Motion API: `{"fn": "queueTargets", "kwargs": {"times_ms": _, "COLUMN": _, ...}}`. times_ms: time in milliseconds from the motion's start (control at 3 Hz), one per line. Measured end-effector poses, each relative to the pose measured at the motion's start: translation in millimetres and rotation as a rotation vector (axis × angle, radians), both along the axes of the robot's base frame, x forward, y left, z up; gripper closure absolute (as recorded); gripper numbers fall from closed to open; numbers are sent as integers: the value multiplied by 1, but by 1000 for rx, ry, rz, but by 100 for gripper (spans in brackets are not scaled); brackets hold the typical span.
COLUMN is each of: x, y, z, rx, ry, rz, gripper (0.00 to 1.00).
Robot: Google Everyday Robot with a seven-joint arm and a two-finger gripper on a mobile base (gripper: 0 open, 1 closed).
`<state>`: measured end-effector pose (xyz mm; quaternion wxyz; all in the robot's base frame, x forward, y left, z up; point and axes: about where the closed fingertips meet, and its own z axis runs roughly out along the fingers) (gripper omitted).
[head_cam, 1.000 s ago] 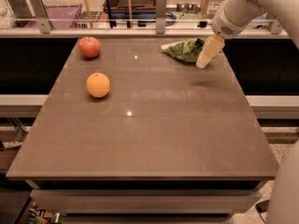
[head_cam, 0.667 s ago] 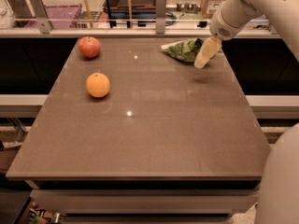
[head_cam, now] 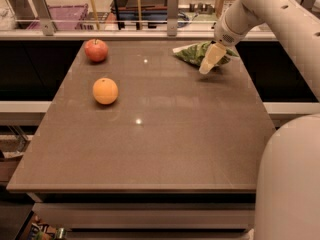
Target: Move green jalapeno chip bag near orange
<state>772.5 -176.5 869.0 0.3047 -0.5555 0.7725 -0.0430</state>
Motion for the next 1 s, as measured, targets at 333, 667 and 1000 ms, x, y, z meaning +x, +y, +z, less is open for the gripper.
{"fn": "queueTargets", "kwargs": {"times_ms": 333, "x": 2, "y": 2, "z": -4, "rx": 1, "ry": 5, "rz": 4, "gripper": 14}}
{"fn": "queueTargets", "kwargs": {"times_ms": 667, "x": 2, "y": 3, "z": -8, "rx": 1, "ry": 10, "rz": 6, "gripper": 37}}
{"fn": "queueTargets", "kwargs": {"times_ms": 1000, "x": 3, "y": 5, "z": -11, "rx": 1, "ry": 14, "rz": 8, "gripper": 59}}
